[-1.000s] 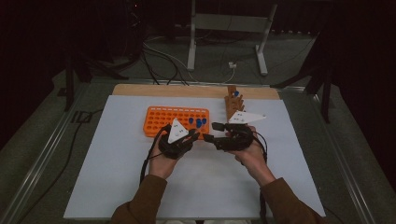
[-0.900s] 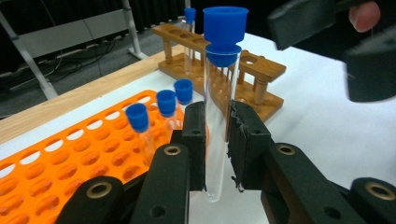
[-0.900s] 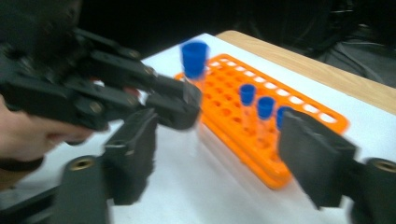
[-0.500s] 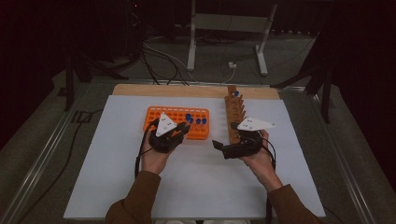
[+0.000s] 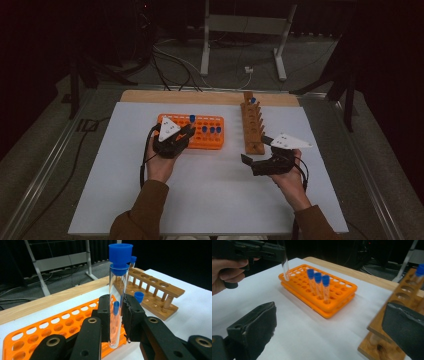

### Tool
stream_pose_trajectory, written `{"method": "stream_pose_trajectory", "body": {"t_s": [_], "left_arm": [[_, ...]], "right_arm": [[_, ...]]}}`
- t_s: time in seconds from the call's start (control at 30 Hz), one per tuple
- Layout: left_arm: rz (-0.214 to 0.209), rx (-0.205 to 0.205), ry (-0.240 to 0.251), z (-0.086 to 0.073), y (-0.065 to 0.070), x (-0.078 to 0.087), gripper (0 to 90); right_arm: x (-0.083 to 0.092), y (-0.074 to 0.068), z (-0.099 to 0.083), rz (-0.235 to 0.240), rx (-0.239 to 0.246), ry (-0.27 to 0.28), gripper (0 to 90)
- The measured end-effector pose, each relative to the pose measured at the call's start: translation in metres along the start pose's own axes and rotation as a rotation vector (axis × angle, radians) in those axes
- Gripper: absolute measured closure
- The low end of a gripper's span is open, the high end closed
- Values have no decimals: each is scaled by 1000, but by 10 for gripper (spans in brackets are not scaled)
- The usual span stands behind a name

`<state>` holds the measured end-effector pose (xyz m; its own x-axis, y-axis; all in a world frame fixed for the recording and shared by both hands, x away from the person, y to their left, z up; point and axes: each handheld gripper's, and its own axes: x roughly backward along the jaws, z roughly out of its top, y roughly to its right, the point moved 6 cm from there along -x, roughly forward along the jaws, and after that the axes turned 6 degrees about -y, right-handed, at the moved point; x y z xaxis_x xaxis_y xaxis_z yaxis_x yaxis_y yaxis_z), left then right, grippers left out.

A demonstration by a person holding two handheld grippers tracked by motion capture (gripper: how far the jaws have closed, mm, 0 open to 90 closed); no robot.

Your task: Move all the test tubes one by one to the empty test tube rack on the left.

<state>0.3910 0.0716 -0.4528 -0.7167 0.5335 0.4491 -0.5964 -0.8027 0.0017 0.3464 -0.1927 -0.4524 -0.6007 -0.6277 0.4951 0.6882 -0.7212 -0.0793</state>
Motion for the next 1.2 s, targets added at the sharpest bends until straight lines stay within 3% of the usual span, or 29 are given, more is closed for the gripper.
{"method": "stream_pose_trajectory", "body": {"t_s": [0.4,0.9,1.0,1.2], "left_arm": [[37,28,-2,-5,-7,-20,785],[63,67,-35,-18,-5,-50,785],[58,87,-23,-20,-5,-53,786],[52,84,-25,-20,-6,-52,786]], "right_arm": [[15,16,-11,-22,-49,23,1],[16,15,-11,-16,-52,32,1],[16,16,-12,-16,-54,30,1],[15,15,-13,-11,-55,28,1]]}}
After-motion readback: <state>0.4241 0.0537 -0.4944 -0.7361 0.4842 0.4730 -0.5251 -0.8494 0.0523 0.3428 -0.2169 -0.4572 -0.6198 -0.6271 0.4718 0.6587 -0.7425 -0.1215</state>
